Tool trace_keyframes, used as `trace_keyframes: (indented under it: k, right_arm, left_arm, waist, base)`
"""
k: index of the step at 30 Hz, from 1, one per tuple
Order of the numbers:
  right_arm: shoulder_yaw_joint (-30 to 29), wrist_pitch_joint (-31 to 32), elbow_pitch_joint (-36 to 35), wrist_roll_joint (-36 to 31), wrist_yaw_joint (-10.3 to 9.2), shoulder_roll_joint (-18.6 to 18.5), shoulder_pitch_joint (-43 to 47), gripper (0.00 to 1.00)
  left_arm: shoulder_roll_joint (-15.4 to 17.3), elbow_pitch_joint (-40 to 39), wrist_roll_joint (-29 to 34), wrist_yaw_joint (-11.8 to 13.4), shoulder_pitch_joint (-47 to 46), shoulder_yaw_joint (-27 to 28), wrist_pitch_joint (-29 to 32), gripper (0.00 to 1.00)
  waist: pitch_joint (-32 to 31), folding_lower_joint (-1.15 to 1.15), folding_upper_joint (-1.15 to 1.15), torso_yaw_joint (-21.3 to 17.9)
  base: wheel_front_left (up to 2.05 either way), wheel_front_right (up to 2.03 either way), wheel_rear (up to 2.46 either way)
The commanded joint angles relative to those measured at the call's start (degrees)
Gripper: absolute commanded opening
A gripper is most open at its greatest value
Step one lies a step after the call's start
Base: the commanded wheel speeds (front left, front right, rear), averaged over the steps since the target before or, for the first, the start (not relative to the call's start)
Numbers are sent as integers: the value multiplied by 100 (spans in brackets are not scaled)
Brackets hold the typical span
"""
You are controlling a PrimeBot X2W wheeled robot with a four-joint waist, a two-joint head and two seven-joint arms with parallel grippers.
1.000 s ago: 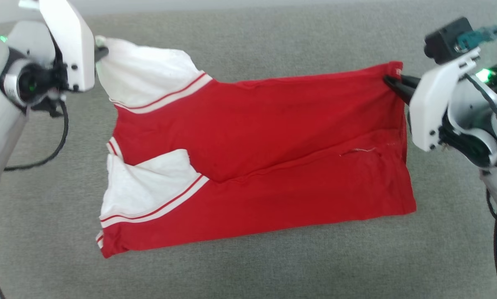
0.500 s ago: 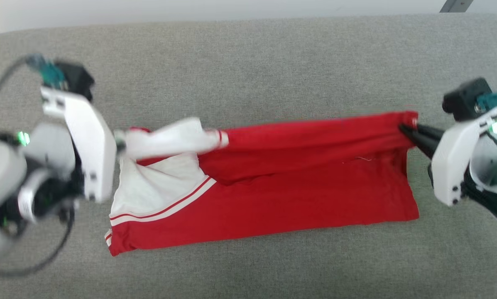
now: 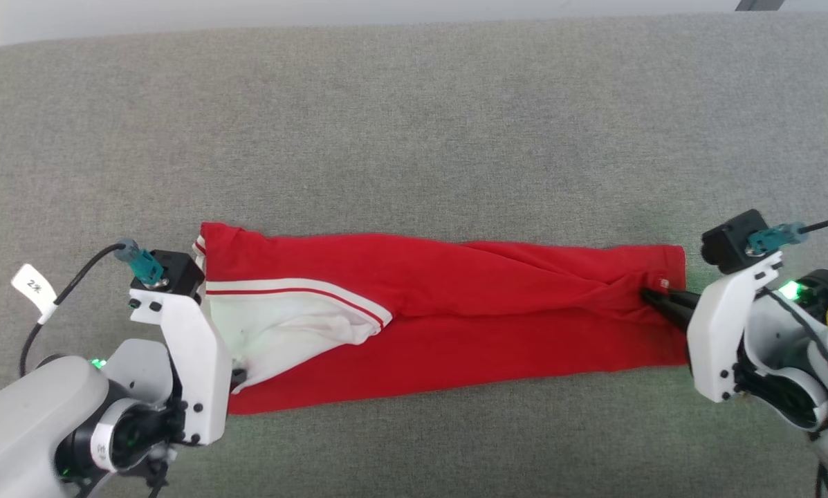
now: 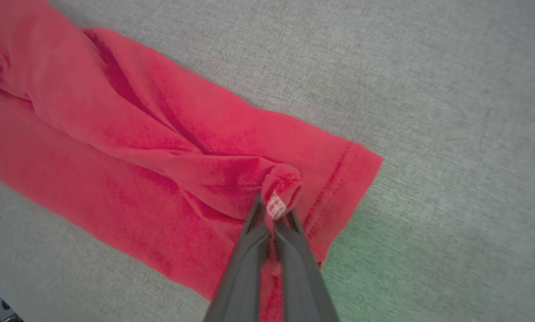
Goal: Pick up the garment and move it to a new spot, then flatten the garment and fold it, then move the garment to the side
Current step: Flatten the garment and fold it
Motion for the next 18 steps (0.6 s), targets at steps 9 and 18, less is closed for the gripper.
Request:
trace_keyframes:
  k: [9,18]
  right_arm:
    - [-27,-23,223,289,-10,144,-167,100]
    - [-788,530,228,535,-9,139,74,100]
  left_arm:
    - [-364,951,-138,-484,217,300,-806,100]
    - [-232,715,10,-707,563,718,-2028,100]
  waist:
    - [-11,0,0,-32]
    - [-108,0,0,-35]
  base:
    - [0,0,0]
    - [0,0,0]
